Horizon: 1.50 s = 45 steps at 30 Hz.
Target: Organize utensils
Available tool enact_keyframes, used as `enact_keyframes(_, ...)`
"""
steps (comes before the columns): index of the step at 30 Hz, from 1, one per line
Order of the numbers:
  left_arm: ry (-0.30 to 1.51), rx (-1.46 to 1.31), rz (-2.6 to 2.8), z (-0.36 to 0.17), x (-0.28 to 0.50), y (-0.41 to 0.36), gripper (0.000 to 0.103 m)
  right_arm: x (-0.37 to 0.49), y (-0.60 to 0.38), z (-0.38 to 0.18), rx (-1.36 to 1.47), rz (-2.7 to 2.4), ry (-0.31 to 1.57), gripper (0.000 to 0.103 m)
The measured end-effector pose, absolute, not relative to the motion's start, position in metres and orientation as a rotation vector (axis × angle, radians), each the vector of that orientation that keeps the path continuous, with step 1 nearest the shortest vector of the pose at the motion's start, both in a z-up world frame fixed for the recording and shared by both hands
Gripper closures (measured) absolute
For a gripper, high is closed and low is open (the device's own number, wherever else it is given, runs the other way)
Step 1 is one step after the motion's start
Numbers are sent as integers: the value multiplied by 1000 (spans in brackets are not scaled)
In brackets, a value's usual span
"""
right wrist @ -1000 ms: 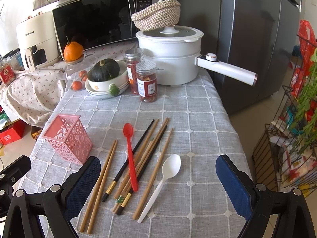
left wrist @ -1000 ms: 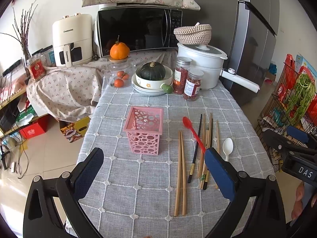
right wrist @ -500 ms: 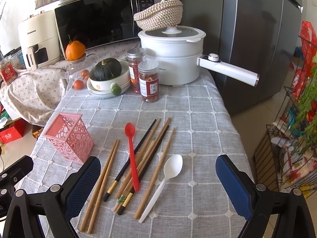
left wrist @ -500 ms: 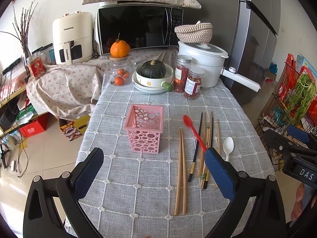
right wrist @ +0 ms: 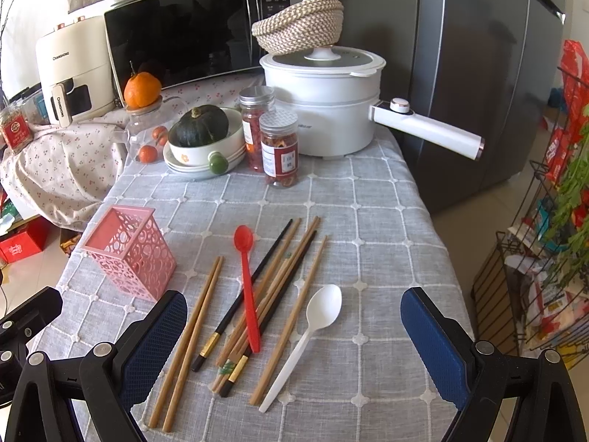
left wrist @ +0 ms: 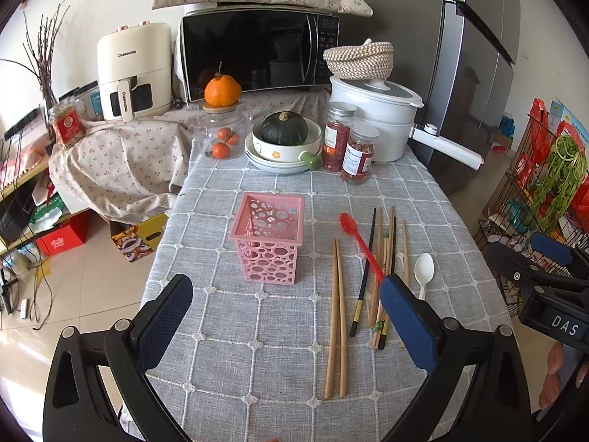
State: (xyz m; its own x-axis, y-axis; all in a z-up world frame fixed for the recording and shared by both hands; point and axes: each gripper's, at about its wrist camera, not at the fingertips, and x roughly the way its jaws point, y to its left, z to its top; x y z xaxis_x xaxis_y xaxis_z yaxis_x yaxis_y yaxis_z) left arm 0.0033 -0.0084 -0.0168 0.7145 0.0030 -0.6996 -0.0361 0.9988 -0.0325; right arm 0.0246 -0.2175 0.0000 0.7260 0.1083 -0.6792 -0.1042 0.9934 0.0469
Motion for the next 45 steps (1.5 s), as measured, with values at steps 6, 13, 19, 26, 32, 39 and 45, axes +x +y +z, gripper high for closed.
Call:
enact_keyframes(6, 774, -45, 21, -17, 3, -8, 0, 24, -218, -1, 7, 118, 751, 6)
enact_keyframes(13, 775, -42, 22, -20, 2, -9, 0, 24, -218, -1, 8, 118, 749, 6)
enact_keyframes(19, 773, -43, 26, -18, 2, -8, 0, 24, -218, -1, 8, 118, 749, 6)
enact_keyframes(26, 773, -41, 28, -19, 2, -7, 0, 24, -218, -1, 9, 119, 750, 6)
enact_keyframes(32, 765, -35, 38, -21, 0, -6, 0, 24, -218, -1, 10, 118, 751, 6)
enact_keyframes(39, 766, -28, 45, -20, 2, -6, 0, 25, -221, -1, 23, 124, 754, 6)
enact_keyframes(45, 777, -12, 34, -17, 13, -10, 1, 39, -234, 3, 42, 93, 752, 6)
